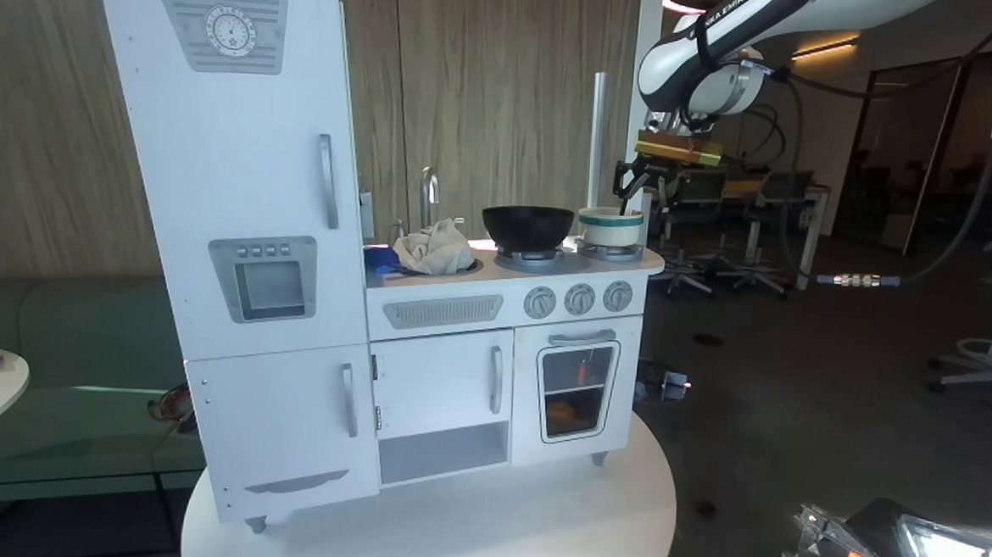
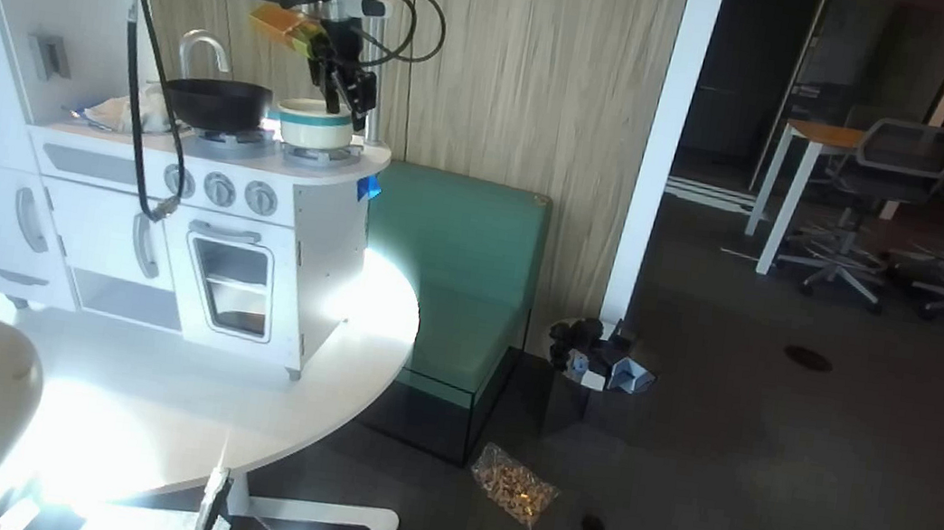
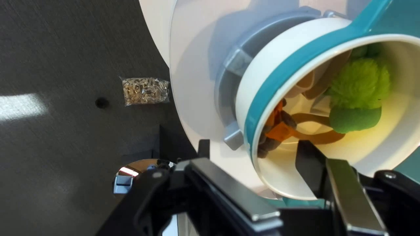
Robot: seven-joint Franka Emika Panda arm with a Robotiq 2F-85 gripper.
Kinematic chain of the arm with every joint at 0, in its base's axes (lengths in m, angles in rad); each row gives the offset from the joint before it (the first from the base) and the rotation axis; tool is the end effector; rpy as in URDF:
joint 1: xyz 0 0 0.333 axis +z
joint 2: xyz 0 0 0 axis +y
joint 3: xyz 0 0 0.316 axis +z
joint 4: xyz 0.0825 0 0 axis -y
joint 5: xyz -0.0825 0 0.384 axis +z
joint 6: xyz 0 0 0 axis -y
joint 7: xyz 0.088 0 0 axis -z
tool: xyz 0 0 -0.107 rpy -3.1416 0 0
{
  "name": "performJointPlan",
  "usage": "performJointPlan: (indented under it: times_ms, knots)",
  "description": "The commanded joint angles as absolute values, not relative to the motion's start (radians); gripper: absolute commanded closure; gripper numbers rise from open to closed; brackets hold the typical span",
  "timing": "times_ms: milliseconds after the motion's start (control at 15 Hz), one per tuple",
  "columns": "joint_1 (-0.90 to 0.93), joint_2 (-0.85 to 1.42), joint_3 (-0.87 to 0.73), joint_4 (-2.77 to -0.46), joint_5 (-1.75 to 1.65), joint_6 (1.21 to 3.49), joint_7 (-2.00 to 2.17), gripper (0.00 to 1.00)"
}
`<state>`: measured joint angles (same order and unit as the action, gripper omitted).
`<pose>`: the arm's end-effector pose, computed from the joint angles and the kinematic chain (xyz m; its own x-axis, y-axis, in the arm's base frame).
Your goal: Pour the contents from the white pot into the black bowl, then use the spoon to stir in the black bowl
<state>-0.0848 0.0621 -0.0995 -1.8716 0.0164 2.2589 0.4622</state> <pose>0.5978 -0.1098 0.5110 0.7481 -0.6006 0.2821 -0.5836 -0.7979 -0.1508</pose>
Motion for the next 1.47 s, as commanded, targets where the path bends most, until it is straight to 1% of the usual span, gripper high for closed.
performJointPlan:
  times_ms: [0, 67, 267, 333, 467, 533, 600, 800, 1133, 1400]
  knots:
    - [-0.078, 0.095, -0.100, -1.813, -0.008, 2.246, 0.493, 0.60]
    - [-0.078, 0.099, -0.101, -1.808, -0.011, 2.246, 0.494, 0.67]
    - [-0.077, 0.114, -0.102, -1.797, -0.007, 2.252, 0.487, 0.92]
    - [-0.077, 0.118, -0.102, -1.796, -0.007, 2.255, 0.489, 0.95]
    - [-0.074, 0.118, -0.101, -1.803, -0.008, 2.260, 0.488, 0.99]
    - [-0.071, 0.113, -0.100, -1.811, -0.009, 2.263, 0.488, 1.00]
    - [-0.068, 0.109, -0.100, -1.815, -0.018, 2.264, 0.495, 0.96]
    - [-0.054, 0.078, -0.096, -1.839, -0.041, 2.251, 0.509, 0.96]
    - [-0.002, 0.000, -0.073, -1.835, -0.242, 2.095, 0.648, 0.96]
    - [0.013, -0.071, -0.017, -1.802, -0.374, 1.954, 0.752, 0.96]
